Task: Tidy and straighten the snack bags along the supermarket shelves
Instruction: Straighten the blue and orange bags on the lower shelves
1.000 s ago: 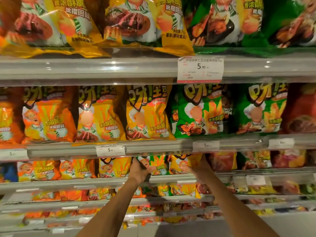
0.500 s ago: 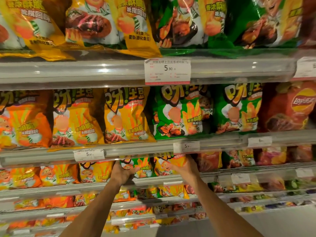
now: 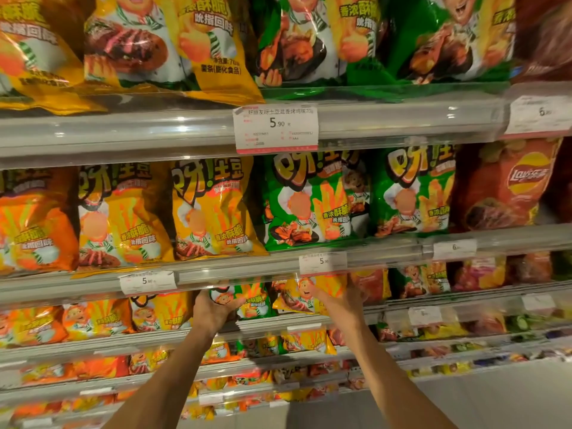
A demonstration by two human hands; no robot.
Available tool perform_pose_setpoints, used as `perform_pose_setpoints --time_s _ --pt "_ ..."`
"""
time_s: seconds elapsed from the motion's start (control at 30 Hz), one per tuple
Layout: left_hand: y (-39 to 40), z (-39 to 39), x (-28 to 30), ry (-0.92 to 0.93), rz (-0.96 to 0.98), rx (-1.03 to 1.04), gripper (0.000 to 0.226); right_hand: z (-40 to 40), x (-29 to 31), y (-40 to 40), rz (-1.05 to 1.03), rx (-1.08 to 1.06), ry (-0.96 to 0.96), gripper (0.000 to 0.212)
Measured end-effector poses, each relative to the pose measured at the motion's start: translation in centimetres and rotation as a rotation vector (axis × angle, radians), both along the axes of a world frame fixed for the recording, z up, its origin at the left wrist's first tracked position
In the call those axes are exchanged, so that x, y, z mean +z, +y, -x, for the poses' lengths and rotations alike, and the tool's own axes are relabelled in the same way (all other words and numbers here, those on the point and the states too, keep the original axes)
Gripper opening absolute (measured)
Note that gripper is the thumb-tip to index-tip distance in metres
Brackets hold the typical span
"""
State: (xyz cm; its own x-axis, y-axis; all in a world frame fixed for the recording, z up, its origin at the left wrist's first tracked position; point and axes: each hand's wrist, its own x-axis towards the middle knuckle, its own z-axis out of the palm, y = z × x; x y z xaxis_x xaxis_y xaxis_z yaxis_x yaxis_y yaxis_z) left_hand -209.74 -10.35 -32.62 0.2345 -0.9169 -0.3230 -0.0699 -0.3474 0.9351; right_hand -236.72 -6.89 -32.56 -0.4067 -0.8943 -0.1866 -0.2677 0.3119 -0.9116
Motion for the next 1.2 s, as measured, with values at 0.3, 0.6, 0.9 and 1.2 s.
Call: perform_pose_setpoints --time_s 0.3,0.6,0.9,1.2 --pt "-0.5 6.3 0.2 -0.044 0.024 -0.066 0.04 6.8 -0.3 4.5 0.021 0.054 -0.107 0.04" --pt "0.4 13.3 -0.7 -0.179 0.072 -0.137 0.051 9.7 -1.3 7.2 -0.031 0.159 -0.186 0.062" --pt "0.3 12.7 -1.4 -0.27 0.028 -0.295 0.051 7.2 -0.3 8.4 -0.062 0.302 -0.209 0.053" --pt "4.9 1.1 -2.4 -0.935 0.298 -0.398 0.033 -2.7 -0.9 6.5 -0.127 0.434 -0.298 0.046"
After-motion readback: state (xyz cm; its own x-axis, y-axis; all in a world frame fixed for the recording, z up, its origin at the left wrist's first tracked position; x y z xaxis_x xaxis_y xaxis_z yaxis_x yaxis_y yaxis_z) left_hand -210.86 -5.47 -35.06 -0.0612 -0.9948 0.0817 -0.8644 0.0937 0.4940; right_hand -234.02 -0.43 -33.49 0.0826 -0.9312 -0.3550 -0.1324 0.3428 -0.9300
